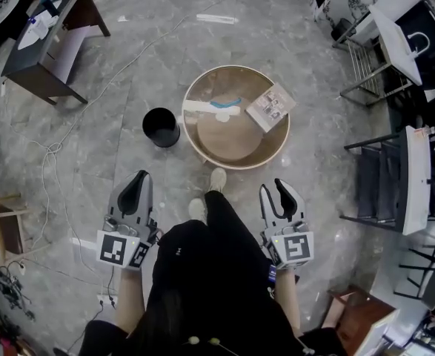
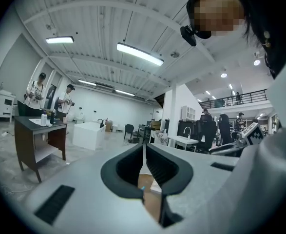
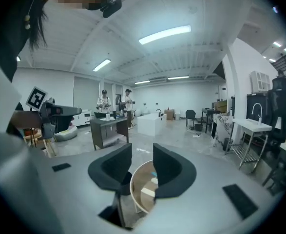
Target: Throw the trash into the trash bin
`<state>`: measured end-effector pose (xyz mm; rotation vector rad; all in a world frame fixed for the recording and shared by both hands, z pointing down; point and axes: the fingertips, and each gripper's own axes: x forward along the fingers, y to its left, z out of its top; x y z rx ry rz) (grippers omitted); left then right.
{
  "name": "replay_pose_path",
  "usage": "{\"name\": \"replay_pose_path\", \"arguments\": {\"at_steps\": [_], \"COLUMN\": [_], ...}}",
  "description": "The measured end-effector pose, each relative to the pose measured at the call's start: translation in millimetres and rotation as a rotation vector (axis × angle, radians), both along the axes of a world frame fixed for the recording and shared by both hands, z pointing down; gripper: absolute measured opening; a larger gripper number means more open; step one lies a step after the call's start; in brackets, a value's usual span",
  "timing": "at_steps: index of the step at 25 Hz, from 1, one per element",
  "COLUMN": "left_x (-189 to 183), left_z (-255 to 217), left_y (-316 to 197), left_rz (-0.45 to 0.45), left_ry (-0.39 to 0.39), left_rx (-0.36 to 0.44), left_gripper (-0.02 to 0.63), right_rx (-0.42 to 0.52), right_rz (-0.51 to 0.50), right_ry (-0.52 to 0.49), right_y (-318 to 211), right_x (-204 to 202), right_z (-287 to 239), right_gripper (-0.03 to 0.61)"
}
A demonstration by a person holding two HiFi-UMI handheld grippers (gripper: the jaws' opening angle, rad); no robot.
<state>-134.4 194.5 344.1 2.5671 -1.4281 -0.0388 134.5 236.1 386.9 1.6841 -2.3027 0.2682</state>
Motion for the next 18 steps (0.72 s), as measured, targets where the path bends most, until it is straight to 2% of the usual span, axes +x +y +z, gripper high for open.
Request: {"name": "replay_pose_path", "arguments": {"at_steps": [4, 7, 9, 13, 15, 18], "left_x": [-3, -2, -2, -18, -38, -80], "left_z": [26, 74, 120, 227, 276, 331], "left_y": [-28, -54, -72, -91, -80, -39], "left_rz": [-0.02, -0.046, -0.077, -0.194, -0.296, -0.486], "left_ry": [0.019, 0.02, 0.032, 0.111, 0.145, 0.162], "left_rx": [-0.079, -0.2, -0.321, -0.638, -0.789, -0.977], "left_gripper": [0.008, 0.008, 0.008, 0.008, 0.008, 0.008], "right_rx": [-0.064, -0.132, -0.17, -0.295, -0.365, -0.459], "right_rz": [-0.027, -0.049, -0.066, -0.109, -0.134, -0.166], "right_ry": [0.042, 0.097, 0.117, 0.142, 0.166, 0.208], "right_y": [-26, -51, -74, -130, -158, -199], "right_x": [4, 13, 18, 26, 31, 35], "right_z": [31, 76, 112, 201, 249, 307], "right_gripper": [0.15, 0.15, 0.153, 0.175, 0.179, 0.179]}}
